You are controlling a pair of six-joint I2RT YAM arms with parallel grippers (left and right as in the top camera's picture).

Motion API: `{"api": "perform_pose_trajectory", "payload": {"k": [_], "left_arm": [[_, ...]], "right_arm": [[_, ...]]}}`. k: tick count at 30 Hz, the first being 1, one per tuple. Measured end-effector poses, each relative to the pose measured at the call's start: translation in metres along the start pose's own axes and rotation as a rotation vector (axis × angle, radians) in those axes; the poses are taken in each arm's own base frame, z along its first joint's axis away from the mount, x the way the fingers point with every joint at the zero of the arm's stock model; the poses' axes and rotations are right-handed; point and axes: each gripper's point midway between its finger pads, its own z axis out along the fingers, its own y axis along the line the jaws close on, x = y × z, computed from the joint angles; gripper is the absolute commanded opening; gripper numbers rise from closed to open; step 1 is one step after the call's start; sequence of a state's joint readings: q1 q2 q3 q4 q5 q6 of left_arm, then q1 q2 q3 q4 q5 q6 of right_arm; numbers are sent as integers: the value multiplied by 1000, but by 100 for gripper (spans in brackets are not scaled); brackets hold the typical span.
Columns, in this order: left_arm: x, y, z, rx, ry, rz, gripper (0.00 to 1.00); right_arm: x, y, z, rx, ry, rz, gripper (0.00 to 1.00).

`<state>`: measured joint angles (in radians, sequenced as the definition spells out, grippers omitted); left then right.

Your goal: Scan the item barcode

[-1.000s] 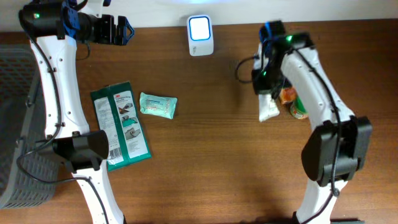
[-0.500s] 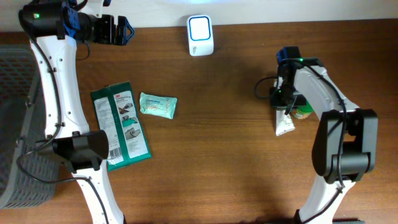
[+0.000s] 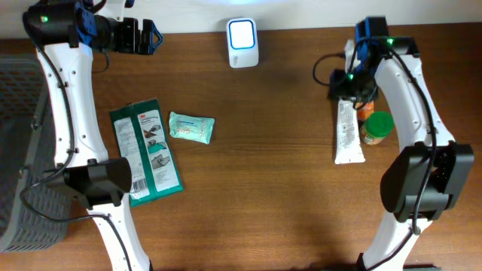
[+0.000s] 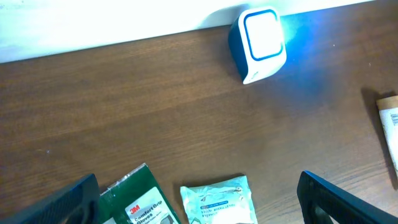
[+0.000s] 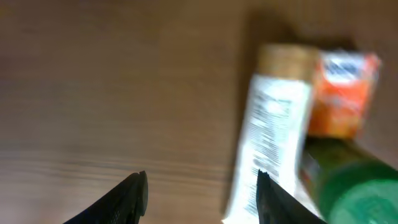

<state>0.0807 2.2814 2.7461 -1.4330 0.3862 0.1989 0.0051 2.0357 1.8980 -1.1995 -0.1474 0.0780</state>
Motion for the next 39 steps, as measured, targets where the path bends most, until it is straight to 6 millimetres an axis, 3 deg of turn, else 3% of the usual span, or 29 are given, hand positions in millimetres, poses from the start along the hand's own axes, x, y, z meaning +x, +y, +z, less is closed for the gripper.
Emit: {"api": "perform_pose_trajectory", "payload": {"k": [8, 9, 10, 13, 15, 19, 31, 39], "left_arm": [[0, 0, 0, 0, 0, 1, 99], [0, 0, 0, 0, 0, 0, 99], [0, 0, 0, 0, 0, 1, 99], [0, 0, 0, 0, 0, 0, 99], [0, 0, 0, 0, 0, 0, 99], [0, 0, 0, 0, 0, 0, 99], [0, 0, 0, 0, 0, 0, 99], [0, 0, 0, 0, 0, 0, 99]], "right_arm": [[-14, 129, 2, -278, -96, -137, 53], [-15, 138, 3, -293, -101, -138, 53], [-13, 164, 11, -328, -103, -138, 54], [-10, 213, 35, -388, -97, -106, 57], [5, 243, 62, -406, -44, -74, 63], [42, 285, 114, -411, 69, -6, 63], [61, 308, 159, -415, 125, 85, 64], [67, 323, 159, -444, 124, 68, 64]]}}
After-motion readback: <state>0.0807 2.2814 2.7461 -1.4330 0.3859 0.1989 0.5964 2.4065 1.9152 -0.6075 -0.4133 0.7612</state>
